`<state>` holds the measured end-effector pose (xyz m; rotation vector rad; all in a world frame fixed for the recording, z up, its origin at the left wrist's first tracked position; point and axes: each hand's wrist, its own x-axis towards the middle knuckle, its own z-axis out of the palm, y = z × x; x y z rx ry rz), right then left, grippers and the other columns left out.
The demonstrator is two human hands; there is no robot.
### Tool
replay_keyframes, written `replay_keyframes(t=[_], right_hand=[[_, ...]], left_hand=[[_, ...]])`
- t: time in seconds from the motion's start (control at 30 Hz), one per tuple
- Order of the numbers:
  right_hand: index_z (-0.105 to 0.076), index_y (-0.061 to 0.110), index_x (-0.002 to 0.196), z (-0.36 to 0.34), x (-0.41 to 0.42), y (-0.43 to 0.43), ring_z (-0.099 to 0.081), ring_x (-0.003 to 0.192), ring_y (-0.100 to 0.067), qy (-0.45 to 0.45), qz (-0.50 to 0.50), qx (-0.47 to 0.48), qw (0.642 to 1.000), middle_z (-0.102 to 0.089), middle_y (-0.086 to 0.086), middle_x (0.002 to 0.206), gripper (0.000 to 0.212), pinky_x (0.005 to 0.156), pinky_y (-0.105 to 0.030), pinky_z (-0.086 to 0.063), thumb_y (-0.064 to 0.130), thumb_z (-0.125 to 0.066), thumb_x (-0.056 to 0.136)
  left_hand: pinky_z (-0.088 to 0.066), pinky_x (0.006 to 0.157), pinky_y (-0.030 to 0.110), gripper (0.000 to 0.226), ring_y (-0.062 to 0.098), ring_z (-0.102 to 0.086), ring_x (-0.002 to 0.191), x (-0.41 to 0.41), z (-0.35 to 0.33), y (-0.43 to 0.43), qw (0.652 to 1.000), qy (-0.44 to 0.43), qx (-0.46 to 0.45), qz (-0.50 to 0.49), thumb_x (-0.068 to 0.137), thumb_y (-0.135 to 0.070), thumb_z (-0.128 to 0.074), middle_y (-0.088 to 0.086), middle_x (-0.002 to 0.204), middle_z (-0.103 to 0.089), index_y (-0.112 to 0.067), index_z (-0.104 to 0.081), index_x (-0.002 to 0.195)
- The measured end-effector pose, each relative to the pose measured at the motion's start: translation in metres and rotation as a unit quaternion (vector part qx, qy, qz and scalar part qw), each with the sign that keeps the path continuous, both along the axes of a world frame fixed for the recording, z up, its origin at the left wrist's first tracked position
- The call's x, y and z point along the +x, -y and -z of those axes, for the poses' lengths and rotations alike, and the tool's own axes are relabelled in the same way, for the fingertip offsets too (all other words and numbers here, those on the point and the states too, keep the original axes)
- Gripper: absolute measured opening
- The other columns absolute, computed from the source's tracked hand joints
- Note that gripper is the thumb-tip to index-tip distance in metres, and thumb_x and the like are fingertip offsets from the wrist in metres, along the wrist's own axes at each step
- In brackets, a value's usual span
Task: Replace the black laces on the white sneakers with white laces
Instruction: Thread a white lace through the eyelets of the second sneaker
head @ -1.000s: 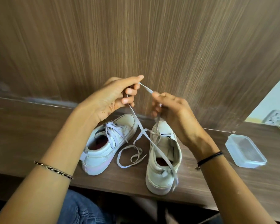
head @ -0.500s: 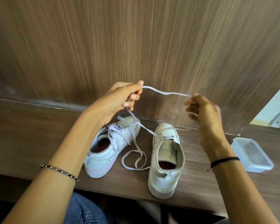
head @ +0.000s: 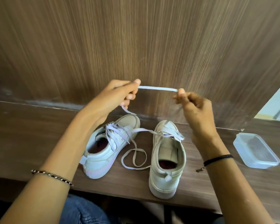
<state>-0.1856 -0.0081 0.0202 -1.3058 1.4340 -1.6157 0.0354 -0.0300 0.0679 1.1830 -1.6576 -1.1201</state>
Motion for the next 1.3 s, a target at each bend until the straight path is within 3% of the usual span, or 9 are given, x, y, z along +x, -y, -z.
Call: replay_keyframes(t=[0.1, 0.27, 0.43, 0.67, 0.8, 0.93, 1.03, 1.13, 1.3], right_hand=[[-0.077, 0.02, 0.082, 0.006, -0.013, 0.006, -0.06, 0.08, -0.008, -0.018, 0.096, 0.092, 0.991, -0.07, 0.001, 0.087, 0.031, 0.068, -0.019, -0.042, 0.041, -0.063, 0.101], [-0.079, 0.013, 0.104, 0.006, -0.014, -0.002, -0.063, 0.09, -0.016, -0.224, 0.029, 0.144, 0.963, -0.074, -0.001, 0.098, 0.022, 0.076, -0.025, -0.043, 0.028, -0.064, 0.1], [-0.076, 0.014, 0.092, -0.002, -0.018, -0.01, -0.066, 0.081, -0.014, -0.288, -0.007, 0.109, 0.951, -0.074, 0.003, 0.081, 0.025, 0.062, -0.014, -0.042, 0.034, -0.064, 0.1], [-0.076, 0.018, 0.086, 0.01, -0.046, -0.012, -0.068, 0.064, 0.0, -0.312, -0.101, 0.184, 0.927, -0.076, 0.006, 0.075, 0.02, 0.062, -0.01, -0.046, 0.025, -0.064, 0.1], [-0.076, 0.011, 0.09, 0.01, -0.051, -0.015, -0.069, 0.068, -0.014, -0.201, -0.129, 0.213, 0.947, -0.077, -0.003, 0.08, 0.034, 0.06, -0.023, -0.045, 0.029, -0.053, 0.106], [-0.078, 0.013, 0.09, 0.009, -0.051, -0.018, -0.073, 0.076, -0.017, -0.227, -0.171, 0.251, 0.925, -0.078, -0.003, 0.083, 0.026, 0.063, -0.029, -0.055, 0.027, -0.06, 0.103], [-0.077, 0.017, 0.089, 0.009, -0.047, -0.021, -0.075, 0.077, -0.016, -0.266, -0.185, 0.296, 0.899, -0.078, -0.001, 0.082, 0.023, 0.076, -0.031, -0.063, 0.039, -0.074, 0.091], [-0.076, 0.008, 0.09, 0.012, -0.039, -0.023, -0.076, 0.076, -0.012, -0.291, -0.177, 0.326, 0.882, -0.078, -0.003, 0.081, 0.051, 0.086, -0.04, -0.062, 0.058, -0.077, 0.08], [-0.08, 0.008, 0.078, 0.013, -0.043, -0.021, -0.077, 0.078, -0.015, -0.274, -0.176, 0.316, 0.891, -0.078, -0.002, 0.075, 0.032, 0.085, -0.046, -0.063, 0.04, -0.079, 0.082]], left_hand=[[-0.042, 0.06, 0.026, 0.035, 0.011, -0.042, 0.052, 0.005, -0.003, 0.008, 0.992, -0.116, 0.014, -0.051, 0.105, -0.034, -0.054, -0.007, 0.067, -0.056, -0.02, -0.051, 0.072], [-0.043, 0.056, 0.024, 0.038, 0.014, -0.054, 0.057, -0.007, -0.001, 0.004, 0.979, -0.198, 0.042, -0.03, 0.102, -0.028, -0.056, 0.002, 0.104, -0.078, -0.018, -0.044, 0.067], [-0.042, 0.046, 0.018, 0.037, 0.012, -0.056, 0.05, -0.038, 0.007, -0.002, 0.967, -0.244, 0.068, -0.021, 0.099, -0.021, -0.063, 0.008, 0.079, -0.074, -0.014, -0.049, 0.065], [-0.056, 0.065, 0.03, 0.045, 0.025, -0.069, 0.076, -0.063, 0.029, -0.001, 0.977, -0.124, 0.131, 0.109, 0.102, -0.021, -0.035, 0.021, 0.092, -0.074, 0.005, -0.071, 0.093], [-0.06, 0.068, 0.029, 0.016, 0.022, -0.073, 0.077, -0.07, 0.05, 0.0, 0.992, -0.005, 0.08, 0.099, 0.101, -0.003, -0.052, 0.02, 0.094, -0.074, 0.0, -0.066, 0.108], [-0.062, 0.069, 0.028, 0.033, 0.023, -0.076, 0.076, -0.079, 0.068, 0.003, 0.992, 0.073, 0.069, 0.075, 0.096, -0.009, -0.068, 0.012, 0.091, -0.076, -0.003, -0.06, 0.128], [-0.061, 0.069, 0.022, 0.018, 0.014, -0.076, 0.073, -0.083, 0.07, 0.003, 0.987, 0.145, 0.032, 0.054, 0.094, -0.011, -0.073, 0.004, 0.086, -0.078, -0.007, -0.075, 0.112], [-0.06, 0.078, 0.03, 0.01, 0.005, -0.073, 0.076, -0.084, 0.069, 0.002, 0.974, 0.218, -0.015, 0.054, 0.093, -0.02, -0.074, -0.006, 0.075, -0.077, -0.021, -0.082, 0.088], [-0.056, 0.079, 0.035, 0.01, 0.008, -0.069, 0.083, -0.086, 0.071, 0.001, 0.968, 0.247, -0.02, 0.05, 0.094, -0.028, -0.072, -0.007, 0.082, -0.075, -0.025, -0.082, 0.092]])
